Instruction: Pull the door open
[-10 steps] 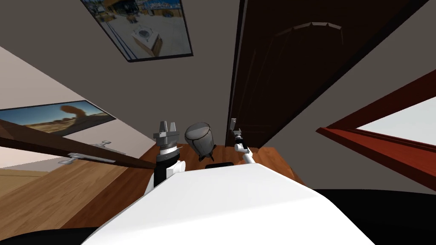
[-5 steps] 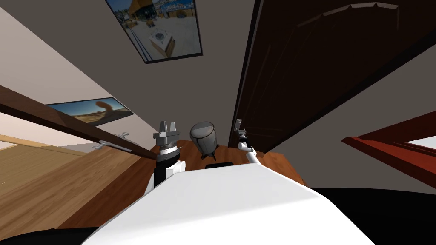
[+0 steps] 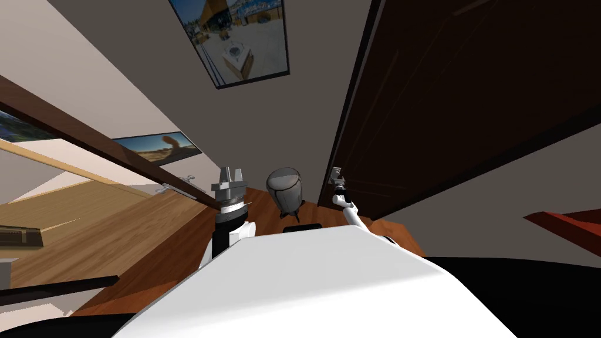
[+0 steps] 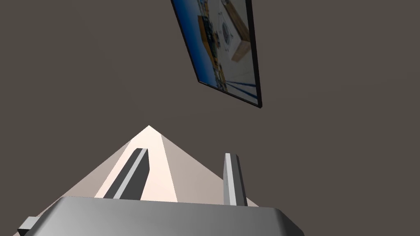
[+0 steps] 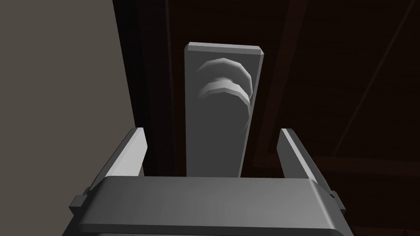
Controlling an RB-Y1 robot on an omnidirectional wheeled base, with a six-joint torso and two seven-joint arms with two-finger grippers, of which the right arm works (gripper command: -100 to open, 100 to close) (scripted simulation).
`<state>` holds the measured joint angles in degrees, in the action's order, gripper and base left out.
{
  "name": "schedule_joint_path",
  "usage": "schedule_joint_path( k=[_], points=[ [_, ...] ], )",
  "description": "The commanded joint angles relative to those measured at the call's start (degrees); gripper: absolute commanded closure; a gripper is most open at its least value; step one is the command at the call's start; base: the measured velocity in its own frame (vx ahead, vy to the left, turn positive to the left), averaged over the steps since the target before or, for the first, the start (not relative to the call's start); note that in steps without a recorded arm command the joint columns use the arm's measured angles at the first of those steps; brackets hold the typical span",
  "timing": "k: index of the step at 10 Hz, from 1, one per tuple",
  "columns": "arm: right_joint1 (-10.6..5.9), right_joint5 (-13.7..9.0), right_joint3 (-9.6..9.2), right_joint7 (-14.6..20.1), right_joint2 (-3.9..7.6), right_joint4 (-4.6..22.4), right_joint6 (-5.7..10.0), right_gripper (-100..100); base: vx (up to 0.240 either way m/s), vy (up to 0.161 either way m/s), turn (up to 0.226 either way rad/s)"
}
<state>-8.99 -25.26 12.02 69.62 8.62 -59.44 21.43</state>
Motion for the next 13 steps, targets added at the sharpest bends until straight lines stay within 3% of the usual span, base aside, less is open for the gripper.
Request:
schedule_joint_path(
  k=[1,3,6,7,8,13],
  points=[
    [-0.93,-0.46,1.39,0.40,0.93,1.75,0.45,-100,0.051,-0.038,0.167],
    [-2.09,-1.13,3.54,0.86,2.04,3.72,0.96,-100,0.054,-0.037,0.194],
    [-2.92,-1.60,5.08,1.19,2.81,5.12,1.32,-100,0.045,-0.033,0.116],
    [-2.96,-1.46,4.68,1.01,2.60,5.12,1.29,-100,0.018,-0.015,0.023],
    [-2.96,-1.46,4.68,1.01,2.60,5.12,1.29,100,-0.006,0.003,-0.029],
    [-2.96,-1.46,4.68,1.01,2.60,5.12,1.29,100,-0.002,0.000,-0.004]
  ],
)
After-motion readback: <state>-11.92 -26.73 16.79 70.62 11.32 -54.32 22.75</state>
